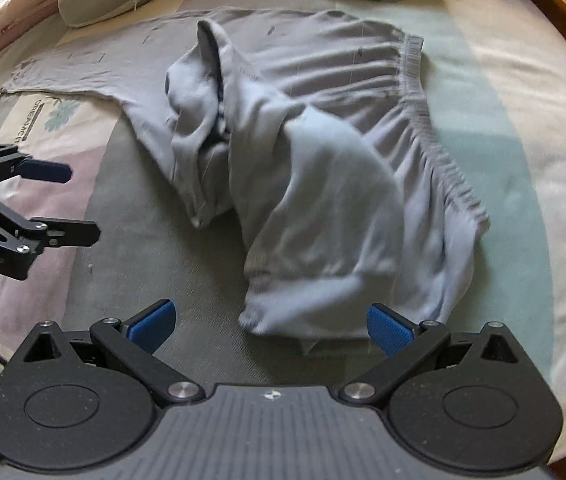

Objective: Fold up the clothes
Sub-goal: 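Fold the held leg over onto the waistband with the right tool, then lower the folded leg and open the right tool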

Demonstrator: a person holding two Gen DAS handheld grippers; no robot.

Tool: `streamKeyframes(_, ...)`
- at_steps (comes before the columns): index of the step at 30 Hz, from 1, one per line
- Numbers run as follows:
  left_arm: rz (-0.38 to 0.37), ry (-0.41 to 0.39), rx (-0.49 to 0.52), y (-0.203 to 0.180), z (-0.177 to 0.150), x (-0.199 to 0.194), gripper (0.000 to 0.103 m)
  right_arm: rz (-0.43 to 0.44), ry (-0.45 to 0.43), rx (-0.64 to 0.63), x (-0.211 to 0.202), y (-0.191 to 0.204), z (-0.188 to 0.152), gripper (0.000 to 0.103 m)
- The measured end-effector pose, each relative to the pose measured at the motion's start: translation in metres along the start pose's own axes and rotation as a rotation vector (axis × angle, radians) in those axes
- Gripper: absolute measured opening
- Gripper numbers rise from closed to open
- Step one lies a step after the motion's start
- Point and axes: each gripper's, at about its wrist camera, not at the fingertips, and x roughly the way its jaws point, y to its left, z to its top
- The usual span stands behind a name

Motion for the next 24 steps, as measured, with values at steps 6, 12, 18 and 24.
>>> streamKeyframes(6, -0.022, 0.013, 0.071, -0.017, 0.001, 0.007, 0.094, -0.004, -0.041, 0.037, -0.006, -0.012, -0.007, 0.103)
streamKeyframes(12, -0.028, 0.033, 0.102, -0.022, 0.005, 0.015, 0.094, 0.068, -0.095, 0.153, 0.006, -0.043, -0.001, 0.103)
streamKeyframes(18, -0.001, 0.048, 0.126, -0.015, 0.005, 0.018, 0.094, 0.171, -0.131, 0.211, -0.007, -0.041, -0.006, 0.103)
streamKeyframes(24, 0.003, 0.069, 0.124, -0.014, 0.004, 0.024, 0.094, 0.305, -0.136, 0.270, -0.004, -0.042, -0.013, 0.103)
